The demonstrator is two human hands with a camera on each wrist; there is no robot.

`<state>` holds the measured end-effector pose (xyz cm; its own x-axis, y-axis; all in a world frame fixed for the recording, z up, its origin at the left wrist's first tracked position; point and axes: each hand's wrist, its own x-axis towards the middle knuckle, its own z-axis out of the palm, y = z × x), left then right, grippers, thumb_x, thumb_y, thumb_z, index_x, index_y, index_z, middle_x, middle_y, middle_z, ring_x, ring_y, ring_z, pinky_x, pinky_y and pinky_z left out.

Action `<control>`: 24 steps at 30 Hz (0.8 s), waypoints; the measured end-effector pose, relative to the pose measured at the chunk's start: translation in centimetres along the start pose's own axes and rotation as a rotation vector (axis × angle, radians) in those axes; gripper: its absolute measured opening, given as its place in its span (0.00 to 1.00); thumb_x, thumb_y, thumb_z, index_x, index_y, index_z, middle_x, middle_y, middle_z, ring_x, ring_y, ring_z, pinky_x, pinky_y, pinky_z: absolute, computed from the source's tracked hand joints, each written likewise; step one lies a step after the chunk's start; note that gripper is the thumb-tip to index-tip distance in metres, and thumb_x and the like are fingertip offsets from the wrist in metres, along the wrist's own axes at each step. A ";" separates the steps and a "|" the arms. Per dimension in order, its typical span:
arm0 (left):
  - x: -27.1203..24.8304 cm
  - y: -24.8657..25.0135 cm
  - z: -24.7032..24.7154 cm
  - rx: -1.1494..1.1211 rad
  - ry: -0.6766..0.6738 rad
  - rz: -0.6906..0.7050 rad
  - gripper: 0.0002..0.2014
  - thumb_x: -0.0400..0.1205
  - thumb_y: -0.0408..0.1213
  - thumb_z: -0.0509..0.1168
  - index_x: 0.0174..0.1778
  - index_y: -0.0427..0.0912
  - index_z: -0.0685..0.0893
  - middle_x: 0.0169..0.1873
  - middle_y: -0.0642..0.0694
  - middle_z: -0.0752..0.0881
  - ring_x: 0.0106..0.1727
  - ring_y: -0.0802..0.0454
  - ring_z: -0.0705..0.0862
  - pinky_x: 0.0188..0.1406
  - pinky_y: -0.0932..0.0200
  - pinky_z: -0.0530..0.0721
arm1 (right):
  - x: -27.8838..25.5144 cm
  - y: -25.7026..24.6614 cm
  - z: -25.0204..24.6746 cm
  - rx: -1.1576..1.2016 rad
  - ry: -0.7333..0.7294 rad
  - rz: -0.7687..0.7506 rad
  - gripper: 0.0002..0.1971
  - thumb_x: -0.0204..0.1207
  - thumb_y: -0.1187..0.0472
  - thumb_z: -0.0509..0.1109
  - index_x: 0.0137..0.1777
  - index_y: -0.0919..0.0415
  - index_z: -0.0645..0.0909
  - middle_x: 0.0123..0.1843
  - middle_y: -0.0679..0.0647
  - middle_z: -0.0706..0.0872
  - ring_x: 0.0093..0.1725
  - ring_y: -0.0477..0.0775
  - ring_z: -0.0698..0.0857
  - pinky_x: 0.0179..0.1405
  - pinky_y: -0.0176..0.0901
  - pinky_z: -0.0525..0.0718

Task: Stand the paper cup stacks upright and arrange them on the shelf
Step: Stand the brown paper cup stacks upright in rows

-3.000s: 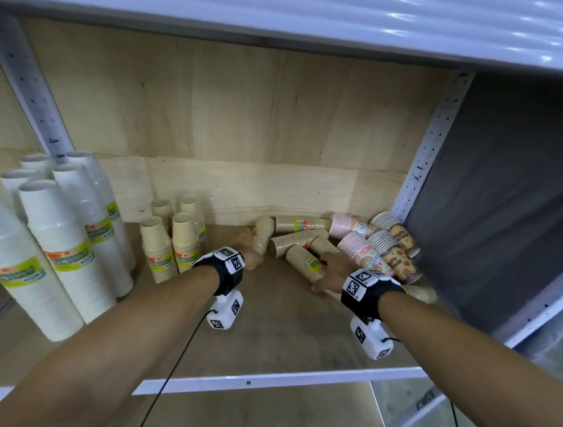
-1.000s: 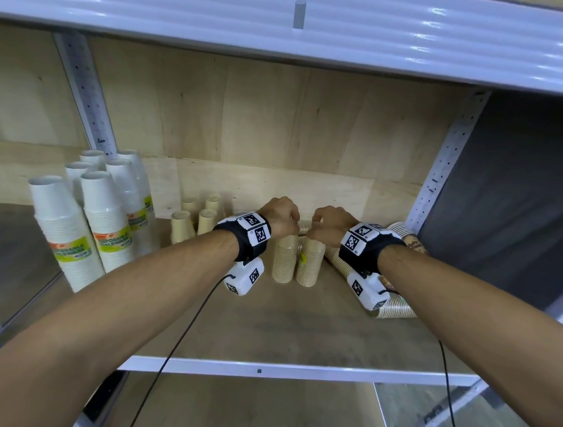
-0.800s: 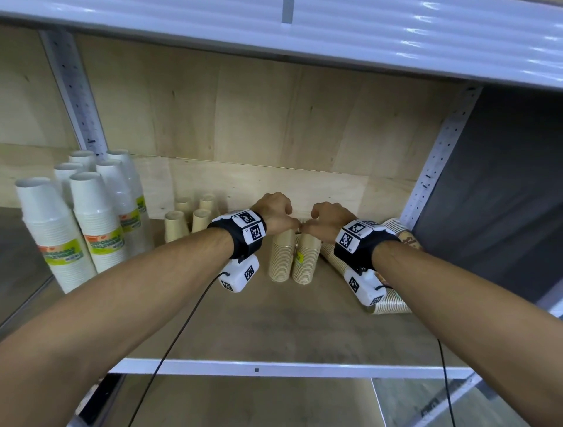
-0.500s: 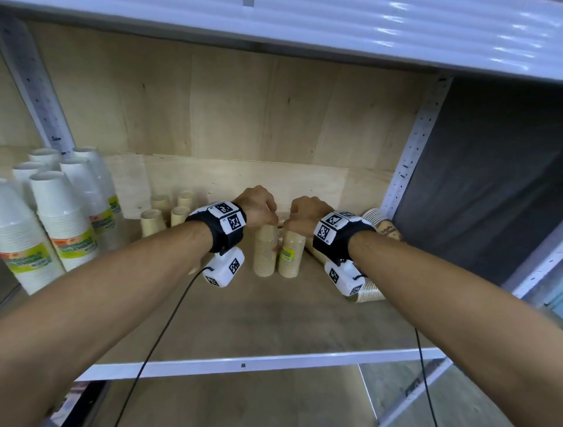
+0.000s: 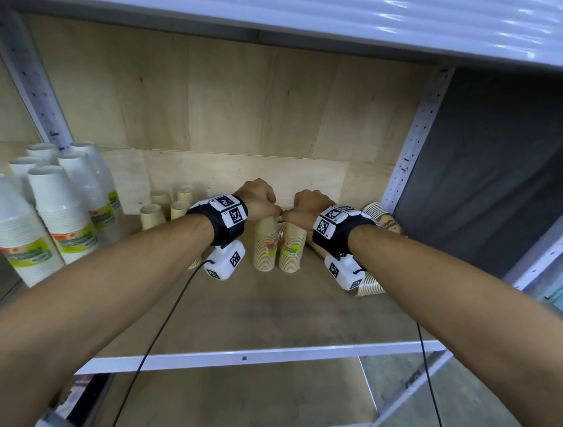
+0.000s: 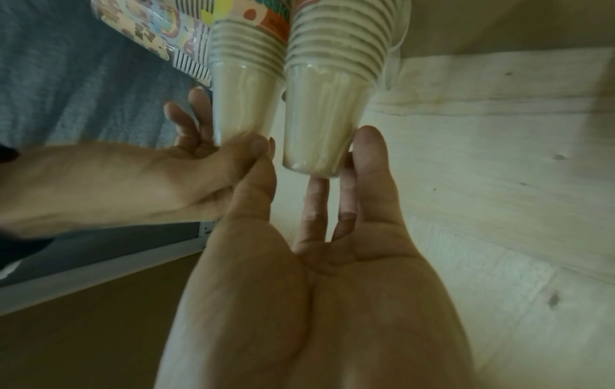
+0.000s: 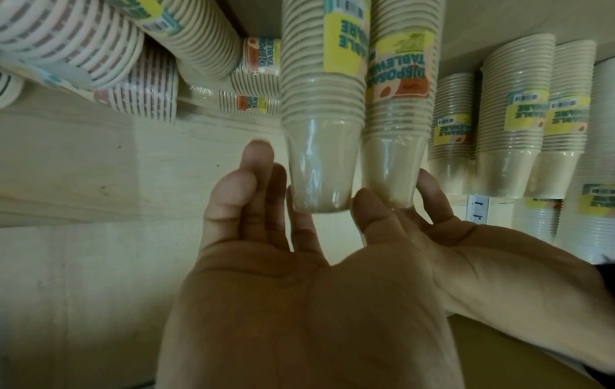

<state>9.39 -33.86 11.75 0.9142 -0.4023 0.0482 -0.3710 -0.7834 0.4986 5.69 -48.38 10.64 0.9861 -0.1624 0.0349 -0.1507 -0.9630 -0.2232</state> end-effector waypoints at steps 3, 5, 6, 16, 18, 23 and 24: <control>0.1 -0.1 0.1 0.001 -0.013 -0.023 0.16 0.75 0.43 0.75 0.54 0.36 0.89 0.51 0.43 0.88 0.44 0.47 0.87 0.39 0.58 0.86 | -0.1 0.0 -0.2 -0.004 0.036 0.006 0.18 0.69 0.45 0.72 0.45 0.60 0.79 0.42 0.54 0.79 0.43 0.57 0.82 0.28 0.36 0.70; 0.0 -0.1 0.1 0.003 -0.035 -0.011 0.15 0.76 0.40 0.74 0.56 0.36 0.89 0.53 0.42 0.89 0.43 0.49 0.87 0.41 0.57 0.87 | -0.1 -0.1 -0.2 -0.015 0.055 -0.005 0.18 0.70 0.49 0.73 0.49 0.65 0.83 0.46 0.56 0.83 0.48 0.57 0.85 0.33 0.37 0.72; -0.1 0.0 0.1 0.010 -0.045 0.000 0.16 0.76 0.39 0.74 0.59 0.38 0.89 0.56 0.42 0.88 0.45 0.50 0.86 0.42 0.59 0.84 | -0.1 -0.2 -0.2 -0.023 0.057 -0.013 0.19 0.71 0.50 0.74 0.52 0.66 0.85 0.49 0.57 0.86 0.50 0.57 0.86 0.35 0.38 0.73; 0.1 0.2 0.4 0.056 -0.028 0.026 0.17 0.78 0.42 0.72 0.61 0.38 0.88 0.59 0.43 0.86 0.51 0.51 0.81 0.45 0.60 0.80 | -0.7 -0.5 -1.6 -0.019 -0.010 -0.075 0.16 0.71 0.55 0.72 0.54 0.65 0.88 0.53 0.59 0.89 0.42 0.53 0.82 0.26 0.32 0.70; 0.1 0.2 0.5 0.053 -0.045 0.055 0.17 0.78 0.39 0.71 0.63 0.40 0.87 0.61 0.44 0.86 0.54 0.51 0.82 0.48 0.60 0.80 | -0.8 -0.4 -1.8 -0.009 -0.027 -0.090 0.15 0.72 0.58 0.72 0.55 0.66 0.87 0.53 0.60 0.89 0.46 0.55 0.85 0.29 0.34 0.74; 0.1 0.4 0.5 0.081 -0.083 0.092 0.17 0.78 0.38 0.71 0.63 0.42 0.88 0.61 0.45 0.86 0.58 0.49 0.83 0.54 0.58 0.83 | -1.1 -0.5 -1.9 -0.010 -0.019 -0.113 0.15 0.73 0.60 0.72 0.58 0.66 0.87 0.57 0.61 0.88 0.56 0.57 0.87 0.37 0.35 0.77; 0.2 0.4 0.4 0.091 -0.087 0.093 0.16 0.78 0.39 0.71 0.62 0.43 0.88 0.61 0.45 0.86 0.57 0.50 0.83 0.53 0.59 0.82 | -1.2 -0.5 -2.0 -0.010 -0.027 -0.116 0.16 0.73 0.60 0.72 0.58 0.67 0.87 0.58 0.62 0.88 0.57 0.58 0.87 0.40 0.37 0.78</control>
<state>9.32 -34.48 11.59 0.8594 -0.5112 0.0136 -0.4701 -0.7793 0.4145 4.46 -48.11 12.63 0.9985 -0.0438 0.0342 -0.0357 -0.9772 -0.2094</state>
